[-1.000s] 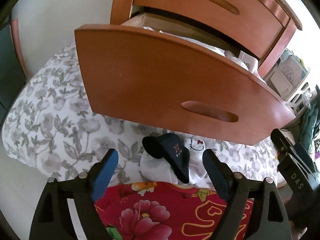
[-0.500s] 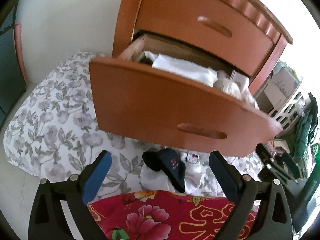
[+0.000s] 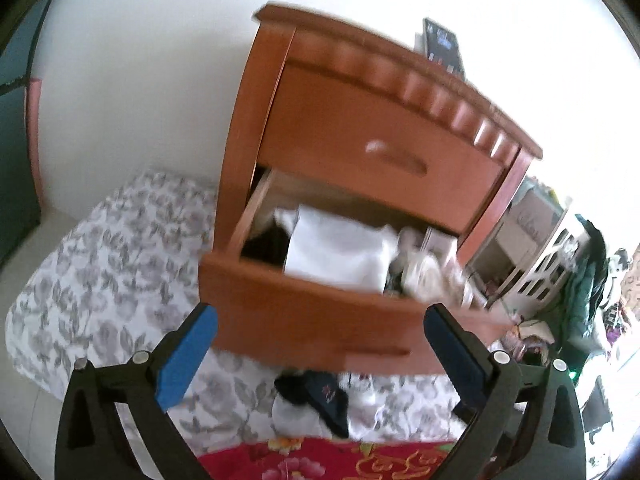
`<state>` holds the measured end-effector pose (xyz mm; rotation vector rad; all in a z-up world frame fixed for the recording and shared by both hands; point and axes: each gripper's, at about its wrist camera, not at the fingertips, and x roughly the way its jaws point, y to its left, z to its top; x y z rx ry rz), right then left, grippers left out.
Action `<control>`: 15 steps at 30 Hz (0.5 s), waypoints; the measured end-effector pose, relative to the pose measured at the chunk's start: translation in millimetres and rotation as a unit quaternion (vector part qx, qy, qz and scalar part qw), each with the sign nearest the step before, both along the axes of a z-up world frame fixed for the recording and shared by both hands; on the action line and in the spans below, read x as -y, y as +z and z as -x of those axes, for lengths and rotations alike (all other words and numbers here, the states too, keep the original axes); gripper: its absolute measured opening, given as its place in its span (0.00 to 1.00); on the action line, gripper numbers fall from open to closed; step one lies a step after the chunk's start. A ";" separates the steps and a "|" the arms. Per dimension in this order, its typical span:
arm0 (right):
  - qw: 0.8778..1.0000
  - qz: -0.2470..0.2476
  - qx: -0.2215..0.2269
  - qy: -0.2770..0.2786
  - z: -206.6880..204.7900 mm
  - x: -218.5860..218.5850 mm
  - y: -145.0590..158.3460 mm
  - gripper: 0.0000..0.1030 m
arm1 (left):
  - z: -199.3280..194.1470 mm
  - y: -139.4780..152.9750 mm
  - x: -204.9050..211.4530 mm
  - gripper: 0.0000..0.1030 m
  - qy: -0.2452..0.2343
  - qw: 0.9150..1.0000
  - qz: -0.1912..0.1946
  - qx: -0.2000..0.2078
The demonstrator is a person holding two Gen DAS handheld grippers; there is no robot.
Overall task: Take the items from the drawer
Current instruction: 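Raise the open left gripper back toward the drawer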
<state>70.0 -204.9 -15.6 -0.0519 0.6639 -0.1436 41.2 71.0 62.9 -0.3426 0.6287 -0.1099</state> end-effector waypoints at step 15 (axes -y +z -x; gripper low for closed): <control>1.000 -0.016 -0.006 0.005 -1.8 3.8 -1.3 1.00 | -70.3 62.5 15.0 1.00 -0.061 0.994 -0.088 -0.007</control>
